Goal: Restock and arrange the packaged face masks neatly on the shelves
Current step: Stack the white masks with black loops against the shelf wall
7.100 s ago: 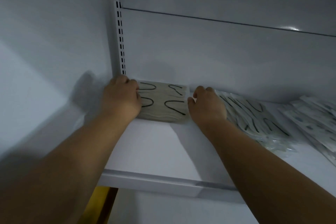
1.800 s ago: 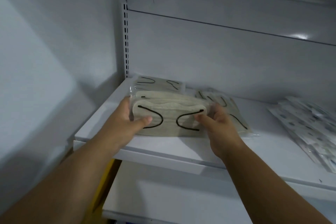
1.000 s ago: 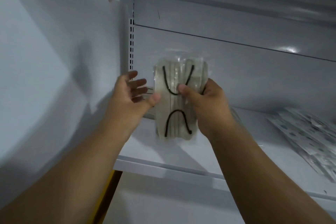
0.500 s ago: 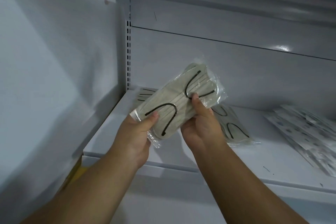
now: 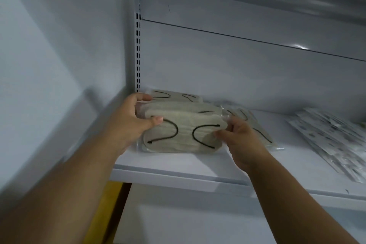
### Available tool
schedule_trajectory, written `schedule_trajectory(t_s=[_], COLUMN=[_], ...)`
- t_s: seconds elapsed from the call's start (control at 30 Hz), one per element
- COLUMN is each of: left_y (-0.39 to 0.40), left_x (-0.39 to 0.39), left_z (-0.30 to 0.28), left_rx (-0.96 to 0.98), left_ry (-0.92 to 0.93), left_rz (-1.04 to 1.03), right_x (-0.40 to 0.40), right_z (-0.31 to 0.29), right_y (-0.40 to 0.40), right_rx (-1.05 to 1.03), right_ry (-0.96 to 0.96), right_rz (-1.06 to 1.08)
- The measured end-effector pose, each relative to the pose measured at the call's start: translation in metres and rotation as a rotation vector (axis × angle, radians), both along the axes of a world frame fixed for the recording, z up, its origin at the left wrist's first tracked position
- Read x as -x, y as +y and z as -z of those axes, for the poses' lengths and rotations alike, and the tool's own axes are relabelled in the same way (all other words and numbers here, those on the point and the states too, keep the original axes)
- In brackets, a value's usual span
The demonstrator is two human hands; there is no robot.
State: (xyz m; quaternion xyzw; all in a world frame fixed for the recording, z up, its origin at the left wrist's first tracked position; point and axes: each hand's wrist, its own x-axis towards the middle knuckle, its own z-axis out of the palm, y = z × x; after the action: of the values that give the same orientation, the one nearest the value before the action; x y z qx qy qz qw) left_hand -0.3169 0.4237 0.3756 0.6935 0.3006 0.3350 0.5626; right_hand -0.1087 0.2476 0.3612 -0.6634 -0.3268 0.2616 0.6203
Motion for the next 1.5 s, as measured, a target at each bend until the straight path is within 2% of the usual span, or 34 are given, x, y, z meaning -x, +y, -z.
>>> schedule_trajectory(t_s=[0.13,0.23,0.33,0.4,0.5,0.6,0.73,0.83,0.93,1.03,1.13,1.23,1.3,1.43,1.5], left_y=[-0.001,-0.01,-0.015,-0.015,-0.01,-0.008,-0.005,-0.002,0.004,0.02,0.051,0.074,0.086,0.1,0.103], left_x=[0.008,0.007,0.005,0.006,0.013,0.014,0.011,0.01,0.002,-0.014,-0.032,-0.053,-0.064,-0.072,-0.072], left_z=[0.022,0.032,0.034,0.032,0.033,0.035,0.038,0.036,0.03,0.014,0.001,-0.012,-0.016,-0.008,-0.001], left_rx=[0.098,-0.002,-0.113,-0.104,-0.07,-0.029,0.059,0.055,0.029,0.15,0.18,0.157,0.117,-0.216,-0.352], left_ry=[-0.01,0.059,0.027,0.0,0.061,0.124,0.048,0.068,0.041,-0.04,-0.016,0.03,0.112,0.435,0.528], left_rz=[0.032,0.009,-0.118,-0.083,0.025,0.082,0.067,0.035,-0.042,-0.097,-0.149,-0.204,-0.232,-0.3,-0.293], right_x=[0.009,0.014,0.014,0.015,0.013,0.011,0.009,0.005,-0.004,-0.016,-0.032,-0.05,-0.06,-0.066,-0.067], right_z=[0.012,0.013,0.013,0.011,0.012,0.013,0.013,0.012,0.008,-0.002,-0.017,-0.03,-0.034,-0.028,-0.018], right_y=[0.002,0.001,-0.004,-0.008,-0.015,-0.019,-0.022,-0.021,-0.008,0.012,0.041,0.071,0.086,0.103,0.106], right_rx=[-0.088,-0.081,-0.121,-0.12,-0.124,-0.033,0.097,0.143,0.112,0.112,0.144,0.176,0.253,0.395,0.442], right_ry=[0.126,0.06,0.008,-0.02,-0.003,-0.084,-0.194,-0.248,-0.164,-0.131,-0.103,-0.098,-0.189,-0.431,-0.544], right_rz=[0.107,0.167,0.154,0.121,0.094,0.058,-0.027,-0.004,0.085,0.176,0.221,0.236,0.248,0.277,0.268])
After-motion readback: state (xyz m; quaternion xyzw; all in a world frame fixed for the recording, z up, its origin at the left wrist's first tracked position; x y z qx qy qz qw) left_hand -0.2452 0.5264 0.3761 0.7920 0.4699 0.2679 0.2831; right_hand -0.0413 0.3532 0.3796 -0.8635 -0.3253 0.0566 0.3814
